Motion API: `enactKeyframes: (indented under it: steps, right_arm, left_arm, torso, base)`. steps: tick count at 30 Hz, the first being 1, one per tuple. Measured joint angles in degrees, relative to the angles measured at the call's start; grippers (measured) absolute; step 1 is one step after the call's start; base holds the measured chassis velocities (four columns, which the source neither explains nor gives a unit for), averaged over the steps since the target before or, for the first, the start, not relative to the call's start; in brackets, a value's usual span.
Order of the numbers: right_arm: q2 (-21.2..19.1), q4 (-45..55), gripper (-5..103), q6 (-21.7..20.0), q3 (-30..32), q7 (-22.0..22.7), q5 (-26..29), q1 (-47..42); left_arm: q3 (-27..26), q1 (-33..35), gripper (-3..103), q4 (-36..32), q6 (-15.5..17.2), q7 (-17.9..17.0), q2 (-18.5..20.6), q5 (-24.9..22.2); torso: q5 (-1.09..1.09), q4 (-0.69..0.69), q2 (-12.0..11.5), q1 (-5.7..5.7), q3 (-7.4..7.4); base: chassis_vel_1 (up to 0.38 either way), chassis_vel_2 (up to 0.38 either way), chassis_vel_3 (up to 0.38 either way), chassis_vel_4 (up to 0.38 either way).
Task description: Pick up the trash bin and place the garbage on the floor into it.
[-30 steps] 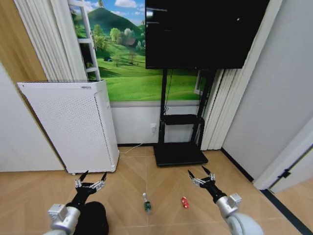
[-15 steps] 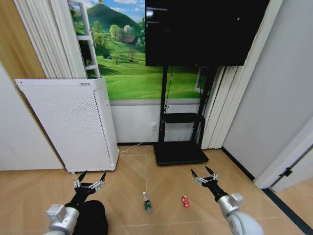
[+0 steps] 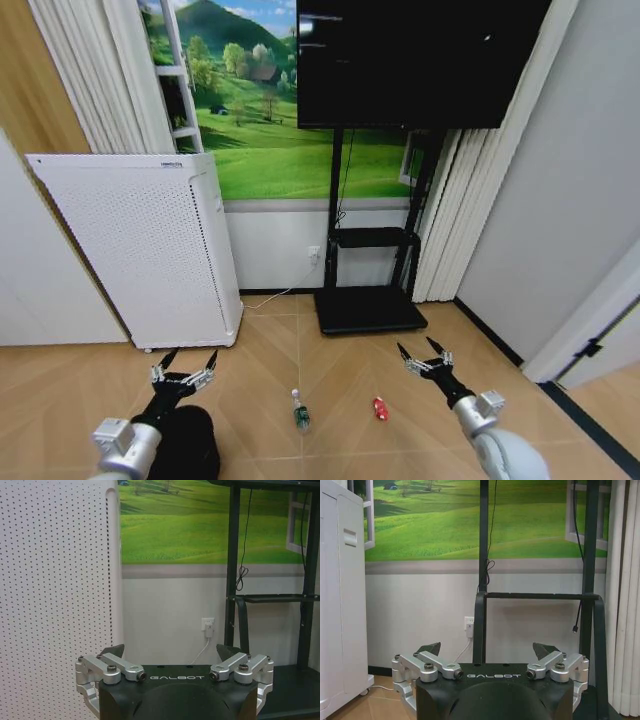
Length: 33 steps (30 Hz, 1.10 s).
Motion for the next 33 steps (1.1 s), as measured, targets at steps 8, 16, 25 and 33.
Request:
enactKeyframes:
  steps: [8,16,25,33]
  right_arm:
    - [-1.7,-0.3,100,0.7,0.7,-0.1,1.3,-0.7]
    - [-2.7,-0.1,100,0.6,0.3,0.0,2.4,-0.7]
    - [-1.7,-0.1,100,0.5,-0.2,0.0,2.3,-0.8]
    - [-1.1,-0.3,100,0.4,-0.6,0.0,2.1,-0.8]
  left_arm:
    - [-0.3,0.1,100,-0.4,0.0,0.0,-0.1,-0.2]
    - [-0.1,0.3,100,-0.5,0.0,0.0,-0.6,0.2]
    - [0.2,0.4,100,-0.6,0.0,0.0,-0.4,0.6]
    - [0.3,0.4,100,-0.7,0.1,-0.1,-0.5,0.7]
  torso:
    - [0.00,-0.01,-1.4,-0.52,-0.89]
    - [0.00,0.00,-4.2,-1.38,-2.84]
    - [-0.01,0.00,-6.2,-1.92,-4.26]
    - [0.00,0.00,-7.8,-2.38,-5.41]
  base:
    - [0.000,0.000,0.000,0.000]
    - [0.000,0.000,0.000,0.000]
    - [0.000,0.000,0.000,0.000]
    - [0.000,0.000,0.000,0.000]
